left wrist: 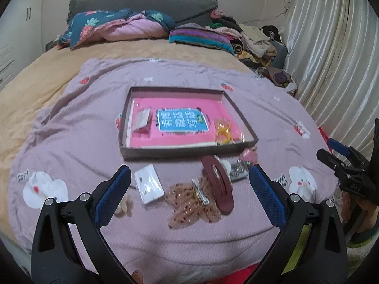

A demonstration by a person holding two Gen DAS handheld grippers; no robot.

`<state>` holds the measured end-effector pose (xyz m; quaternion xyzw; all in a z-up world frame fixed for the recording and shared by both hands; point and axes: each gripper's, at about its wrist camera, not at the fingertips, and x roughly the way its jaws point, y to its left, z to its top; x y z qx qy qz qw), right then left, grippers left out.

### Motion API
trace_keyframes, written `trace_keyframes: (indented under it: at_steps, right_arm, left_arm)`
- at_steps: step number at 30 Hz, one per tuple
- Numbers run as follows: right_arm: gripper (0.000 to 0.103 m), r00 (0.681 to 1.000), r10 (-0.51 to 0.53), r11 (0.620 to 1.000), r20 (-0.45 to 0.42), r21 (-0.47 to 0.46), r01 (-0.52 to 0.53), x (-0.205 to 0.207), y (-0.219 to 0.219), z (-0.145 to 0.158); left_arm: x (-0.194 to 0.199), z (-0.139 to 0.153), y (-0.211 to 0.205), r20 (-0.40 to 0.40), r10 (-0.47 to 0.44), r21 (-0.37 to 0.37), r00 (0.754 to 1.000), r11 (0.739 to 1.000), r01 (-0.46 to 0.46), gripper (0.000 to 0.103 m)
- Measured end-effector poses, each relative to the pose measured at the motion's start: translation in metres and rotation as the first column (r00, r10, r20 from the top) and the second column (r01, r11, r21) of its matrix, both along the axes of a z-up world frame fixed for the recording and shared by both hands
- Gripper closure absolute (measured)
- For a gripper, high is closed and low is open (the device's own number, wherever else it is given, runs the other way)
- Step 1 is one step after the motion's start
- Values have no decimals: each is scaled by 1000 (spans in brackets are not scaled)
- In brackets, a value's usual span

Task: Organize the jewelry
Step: 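Withdraw both tools from the box toward the remaining hair clips, then grasp the brown mesh bow clip with the left tool while the right tool grasps the silver rectangular clip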

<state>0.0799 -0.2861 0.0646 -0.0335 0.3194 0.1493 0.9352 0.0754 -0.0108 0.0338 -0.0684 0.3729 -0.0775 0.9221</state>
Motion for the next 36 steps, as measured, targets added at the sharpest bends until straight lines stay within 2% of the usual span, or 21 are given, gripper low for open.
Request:
trace_keyframes:
  at_steps: [14,24,32,36]
  right_arm:
    - [9,996,47,999,-72,-17,-48,-12,14,-27]
    - [9,984,89,994,-155,-49,-97,-20,31,-55]
    - [9,976,90,995,-197,-35,-99,-11,34,-70]
    - [10,976,82,995,-200,-35,-90,-3,34,-75]
  left_arm:
    - [-18,-38,-4,-82,-24,-10,996,1000,24,10]
    - [-30,-66,-8,-126,-66,-16,990,998,64,10]
    - [-25,-87,-1,-170,-70,-43,983,997,64,10]
    - [-11,-95,-4,-195,-91,-79,977,994,76,21]
